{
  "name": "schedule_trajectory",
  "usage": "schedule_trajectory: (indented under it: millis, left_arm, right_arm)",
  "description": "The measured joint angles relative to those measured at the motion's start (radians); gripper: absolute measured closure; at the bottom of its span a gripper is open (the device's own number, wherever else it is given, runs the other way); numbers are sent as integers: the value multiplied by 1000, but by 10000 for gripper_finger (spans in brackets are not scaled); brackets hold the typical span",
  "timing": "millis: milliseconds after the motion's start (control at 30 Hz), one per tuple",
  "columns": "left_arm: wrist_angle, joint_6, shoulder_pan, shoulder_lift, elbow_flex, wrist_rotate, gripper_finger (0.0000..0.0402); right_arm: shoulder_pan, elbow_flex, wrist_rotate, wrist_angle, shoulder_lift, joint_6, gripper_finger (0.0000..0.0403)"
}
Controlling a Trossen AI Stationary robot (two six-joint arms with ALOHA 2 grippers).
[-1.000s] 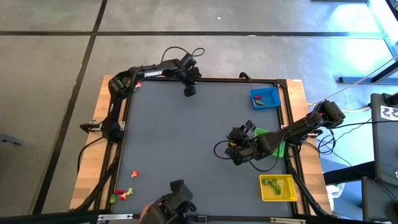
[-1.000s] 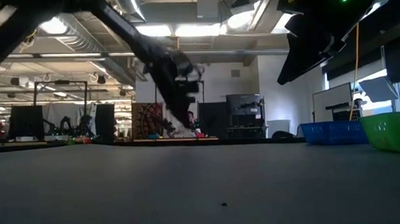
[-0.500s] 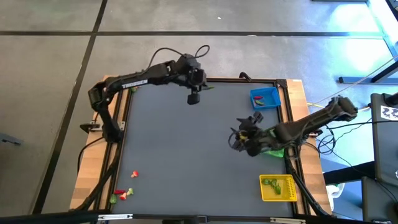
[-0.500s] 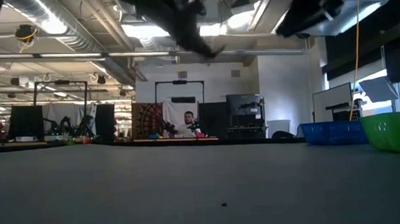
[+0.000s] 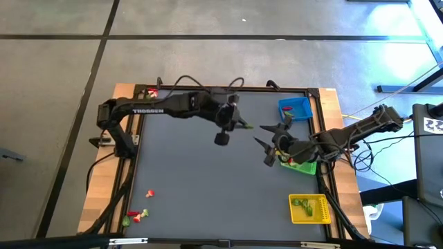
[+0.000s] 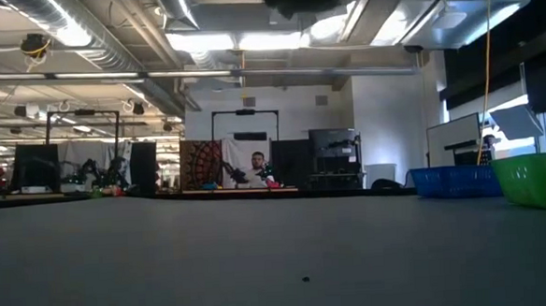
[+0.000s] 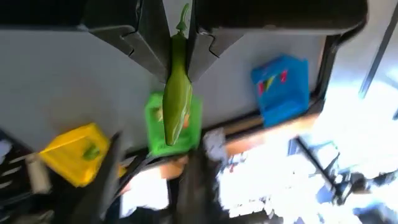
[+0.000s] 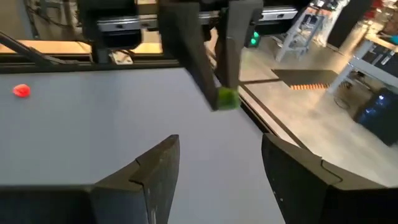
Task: Sort produce into baskets
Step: Put the green chili pepper into the blue basket
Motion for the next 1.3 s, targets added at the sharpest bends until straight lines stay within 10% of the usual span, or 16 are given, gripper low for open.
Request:
schedule_trajectory:
  millis: [300, 1033, 1300]
  left_arm:
    - [92, 1, -86, 0, 0, -1, 361]
    - [95, -37, -100, 2, 0, -1, 358]
    - [92, -45, -98, 1, 0, -20, 277]
  right_arm:
    - [0, 0, -87, 160, 7, -109, 185]
    - [0, 0, -133, 213, 27, -221, 372]
    - [-7, 0, -136, 204, 27, -238, 372]
